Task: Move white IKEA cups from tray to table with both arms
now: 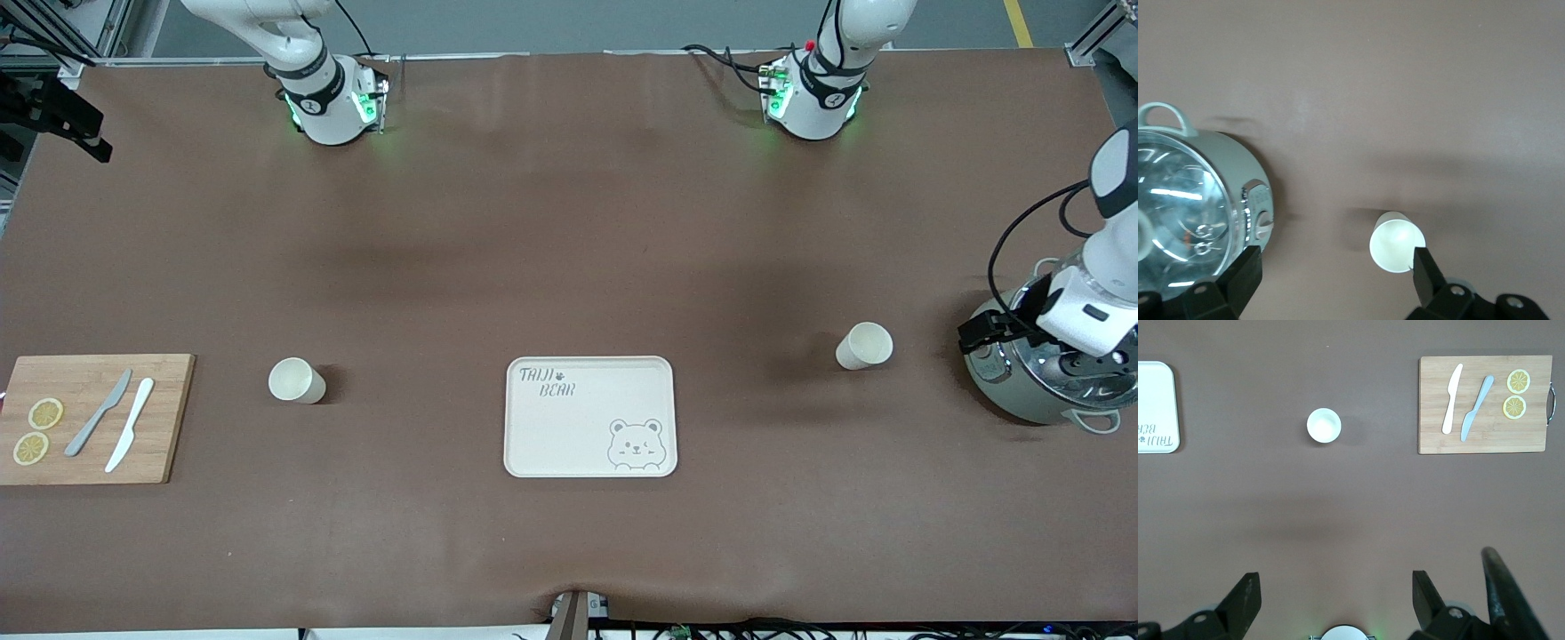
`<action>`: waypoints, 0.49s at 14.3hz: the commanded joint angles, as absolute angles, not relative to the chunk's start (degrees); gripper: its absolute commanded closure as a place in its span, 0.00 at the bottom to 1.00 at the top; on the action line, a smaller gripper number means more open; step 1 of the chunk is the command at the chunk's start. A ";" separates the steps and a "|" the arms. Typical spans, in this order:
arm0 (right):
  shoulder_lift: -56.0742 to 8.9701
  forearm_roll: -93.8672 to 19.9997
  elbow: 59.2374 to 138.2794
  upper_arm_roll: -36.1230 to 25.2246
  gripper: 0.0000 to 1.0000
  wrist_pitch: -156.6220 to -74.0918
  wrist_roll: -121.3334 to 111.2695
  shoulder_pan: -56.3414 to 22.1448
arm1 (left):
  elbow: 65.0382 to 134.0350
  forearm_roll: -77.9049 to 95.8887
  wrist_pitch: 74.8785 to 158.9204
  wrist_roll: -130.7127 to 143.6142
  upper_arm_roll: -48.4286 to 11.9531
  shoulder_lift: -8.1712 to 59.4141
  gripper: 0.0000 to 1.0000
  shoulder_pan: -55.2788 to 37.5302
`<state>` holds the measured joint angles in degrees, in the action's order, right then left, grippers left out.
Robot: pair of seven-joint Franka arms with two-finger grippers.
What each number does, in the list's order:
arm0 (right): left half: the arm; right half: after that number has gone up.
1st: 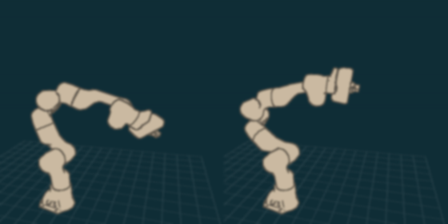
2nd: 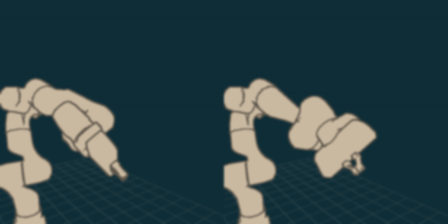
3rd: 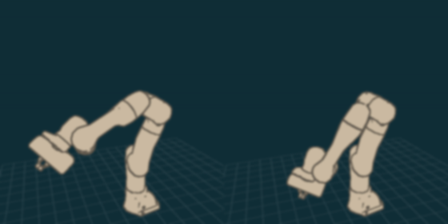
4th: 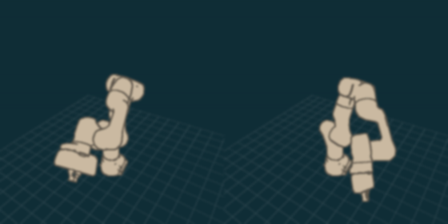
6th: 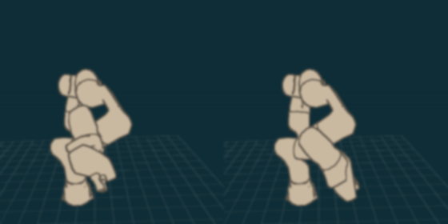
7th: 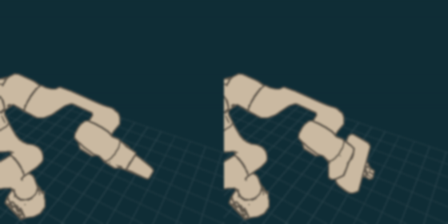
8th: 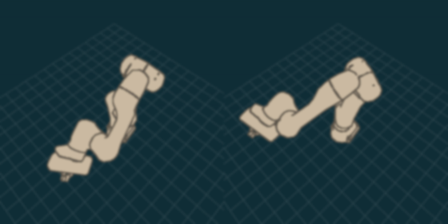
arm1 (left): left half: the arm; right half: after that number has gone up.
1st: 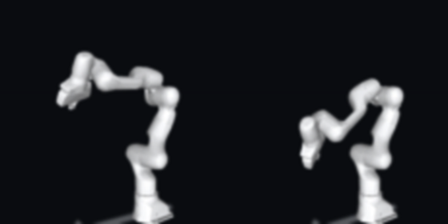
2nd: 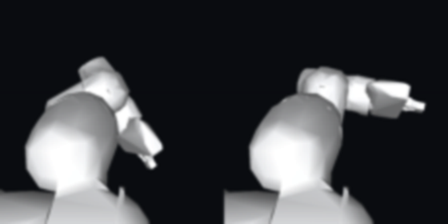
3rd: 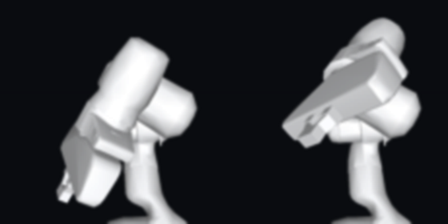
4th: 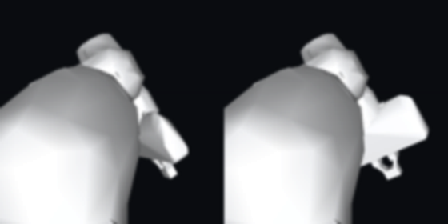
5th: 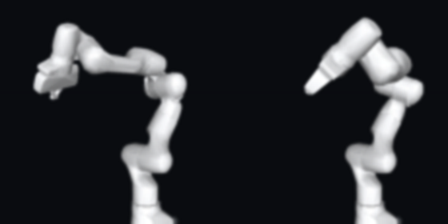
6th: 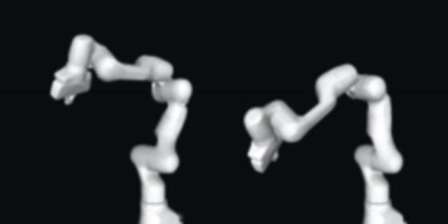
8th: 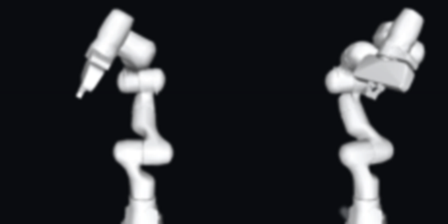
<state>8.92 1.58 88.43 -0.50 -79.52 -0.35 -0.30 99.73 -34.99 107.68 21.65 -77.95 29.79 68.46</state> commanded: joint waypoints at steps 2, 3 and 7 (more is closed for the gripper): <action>8.61 1.67 87.45 0.18 0.00 -79.01 0.44 0.53 | 95.19 -33.75 104.06 19.96 -78.84 30.41 0.00 68.38; 8.61 1.67 87.45 0.18 0.00 -79.10 0.44 0.53 | 95.01 -33.31 103.37 18.99 -79.10 29.80 0.00 68.38; 8.61 1.67 87.45 0.18 0.00 -79.01 0.44 0.62 | 91.51 -34.01 102.48 15.81 -79.46 29.88 0.00 66.54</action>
